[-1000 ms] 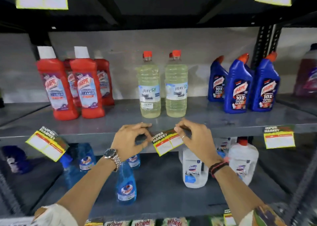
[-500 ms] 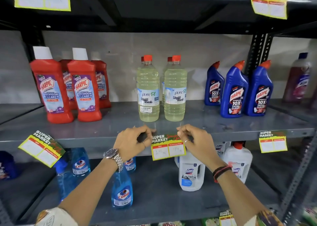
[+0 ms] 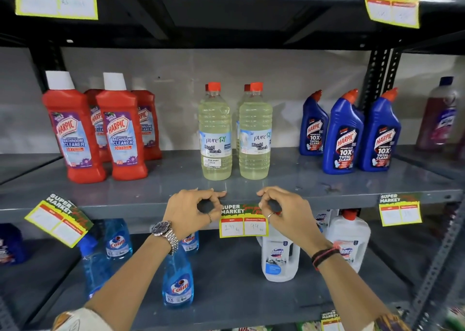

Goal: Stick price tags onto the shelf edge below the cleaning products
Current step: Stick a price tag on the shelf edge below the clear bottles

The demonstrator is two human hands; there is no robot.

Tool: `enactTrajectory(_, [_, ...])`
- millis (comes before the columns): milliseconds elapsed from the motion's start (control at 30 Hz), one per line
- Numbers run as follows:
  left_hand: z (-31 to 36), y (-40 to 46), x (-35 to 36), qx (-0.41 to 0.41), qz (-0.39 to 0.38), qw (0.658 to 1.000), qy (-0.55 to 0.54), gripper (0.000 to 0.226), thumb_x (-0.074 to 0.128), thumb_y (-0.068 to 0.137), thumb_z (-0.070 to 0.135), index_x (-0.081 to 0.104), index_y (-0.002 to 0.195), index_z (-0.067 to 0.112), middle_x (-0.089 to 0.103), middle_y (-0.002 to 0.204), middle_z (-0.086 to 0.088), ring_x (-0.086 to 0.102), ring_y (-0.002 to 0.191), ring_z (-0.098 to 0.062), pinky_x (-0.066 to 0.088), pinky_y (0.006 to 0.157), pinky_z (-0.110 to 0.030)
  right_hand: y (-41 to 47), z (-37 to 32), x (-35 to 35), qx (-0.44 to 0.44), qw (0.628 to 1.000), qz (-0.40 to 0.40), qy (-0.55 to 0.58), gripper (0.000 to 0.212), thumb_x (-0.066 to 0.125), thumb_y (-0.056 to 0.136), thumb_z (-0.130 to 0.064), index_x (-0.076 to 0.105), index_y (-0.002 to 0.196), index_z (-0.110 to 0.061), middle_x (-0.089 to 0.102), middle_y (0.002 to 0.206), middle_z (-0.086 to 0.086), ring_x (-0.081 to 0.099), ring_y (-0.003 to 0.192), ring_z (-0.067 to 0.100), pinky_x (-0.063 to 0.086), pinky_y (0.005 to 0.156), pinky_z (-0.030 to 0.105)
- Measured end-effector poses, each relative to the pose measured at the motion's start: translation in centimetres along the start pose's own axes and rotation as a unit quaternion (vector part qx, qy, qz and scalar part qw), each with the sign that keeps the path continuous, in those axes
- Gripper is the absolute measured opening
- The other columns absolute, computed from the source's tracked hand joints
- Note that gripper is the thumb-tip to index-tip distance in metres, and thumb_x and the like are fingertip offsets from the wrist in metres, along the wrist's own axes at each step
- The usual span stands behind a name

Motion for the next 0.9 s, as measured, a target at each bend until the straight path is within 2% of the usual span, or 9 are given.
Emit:
enactTrajectory(133, [0.1, 0.1, -0.4, -0.017, 0.035, 0.999, 0.005, 0.009, 0.068, 0.065, 0.034, 0.06, 0.064, 0.03, 0.068, 0.093, 0.031, 0.064, 0.091, 0.002, 0.056, 0.067, -0.035, 0.1, 0.0, 0.0, 0.009, 1.0, 0.014, -0.011, 0.018, 0.059, 0.081, -0.02, 0.05, 0.072, -0.032, 0.07, 0.097, -0.017, 0.061, 0.082, -0.002, 0.037, 0.063, 0.004])
enactTrajectory(200, [0.2, 0.0, -0.5, -0.022, 0.054, 0.998, 0.008, 0.009, 0.065, 0.064, 0.035, 0.059, 0.062, 0.029, 0.069, 0.091, 0.03, 0.065, 0.085, 0.001, 0.056, 0.063, -0.034, 0.1, -0.3, 0.0, 0.005, 0.999, 0.022, -0.023, 0.026, 0.058, 0.082, -0.019, 0.043, 0.075, -0.039, 0.071, 0.095, -0.014, 0.064, 0.08, 0.005, 0.044, 0.065, 0.015])
enactTrajectory(300, [0.5, 0.0, -0.7, -0.021, 0.071, 0.997, 0.016, 0.01, 0.063, 0.063, 0.036, 0.057, 0.06, 0.03, 0.069, 0.089, 0.03, 0.065, 0.077, 0.001, 0.055, 0.058, -0.033, -0.1, -0.6, 0.0, 0.012, 0.998, 0.043, -0.045, 0.03, 0.059, 0.081, -0.018, 0.039, 0.077, -0.04, 0.071, 0.093, -0.01, 0.064, 0.076, 0.009, 0.051, 0.064, 0.029])
enactTrajectory(433, [0.5, 0.0, -0.6, -0.033, 0.071, 0.997, 0.026, 0.014, 0.068, 0.065, 0.032, 0.057, 0.061, 0.025, 0.07, 0.089, 0.028, 0.065, 0.076, 0.001, 0.054, 0.057, -0.033, -0.3, -0.5, 0.2, 0.024, 0.995, 0.068, -0.069, 0.021, 0.063, 0.079, -0.019, 0.045, 0.076, -0.031, 0.072, 0.09, -0.009, 0.063, 0.07, 0.01, 0.046, 0.058, 0.026])
enactTrajectory(533, [0.4, 0.0, -0.5, -0.045, 0.074, 0.996, 0.022, 0.02, 0.071, 0.066, 0.031, 0.054, 0.06, 0.022, 0.071, 0.086, 0.026, 0.065, 0.078, 0.003, 0.055, 0.059, -0.032, -0.3, -0.5, 0.0, 0.032, 0.992, 0.091, -0.083, 0.015, 0.065, 0.082, -0.032, 0.052, 0.085, -0.024, 0.072, 0.09, -0.01, 0.064, 0.073, 0.011, 0.049, 0.058, 0.029])
enactTrajectory(667, [0.4, 0.0, -0.8, -0.064, 0.093, 0.994, 0.014, 0.035, 0.074, 0.067, 0.044, 0.05, 0.056, 0.021, 0.071, 0.076, 0.025, 0.063, 0.074, 0.008, 0.051, 0.054, -0.025, -0.1, -0.9, 0.3, 0.039, 0.989, 0.086, -0.111, 0.037, 0.061, 0.08, -0.055, 0.052, 0.101, -0.025, 0.071, 0.093, -0.01, 0.066, 0.083, 0.015, 0.054, 0.063, 0.037])
enactTrajectory(767, [0.3, 0.1, -0.7, -0.071, 0.1, 0.992, 0.015, 0.041, 0.072, 0.065, 0.053, 0.045, 0.055, 0.023, 0.069, 0.071, 0.027, 0.061, 0.071, 0.011, 0.046, 0.05, -0.021, 0.1, -0.8, 0.2, 0.04, 0.99, 0.087, -0.102, 0.032, 0.064, 0.08, -0.051, 0.052, 0.096, -0.027, 0.071, 0.088, -0.01, 0.067, 0.079, 0.016, 0.053, 0.062, 0.037])
enactTrajectory(900, [0.3, 0.0, -0.4, -0.039, 0.066, 0.997, 0.022, 0.036, 0.068, 0.072, 0.045, 0.038, 0.061, 0.031, 0.07, 0.082, 0.029, 0.063, 0.077, 0.009, 0.046, 0.052, -0.022, 0.5, -0.1, 0.0, 0.053, 0.995, 0.061, -0.062, 0.024, 0.069, 0.08, -0.033, 0.047, 0.09, -0.03, 0.073, 0.091, -0.018, 0.069, 0.087, 0.011, 0.055, 0.066, 0.037])
Point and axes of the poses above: each hand's wrist, its own y-axis towards the middle knuckle, its own x-axis out of the palm, z = x × y, the point moved 10 cm from there along y, towards the middle knuckle
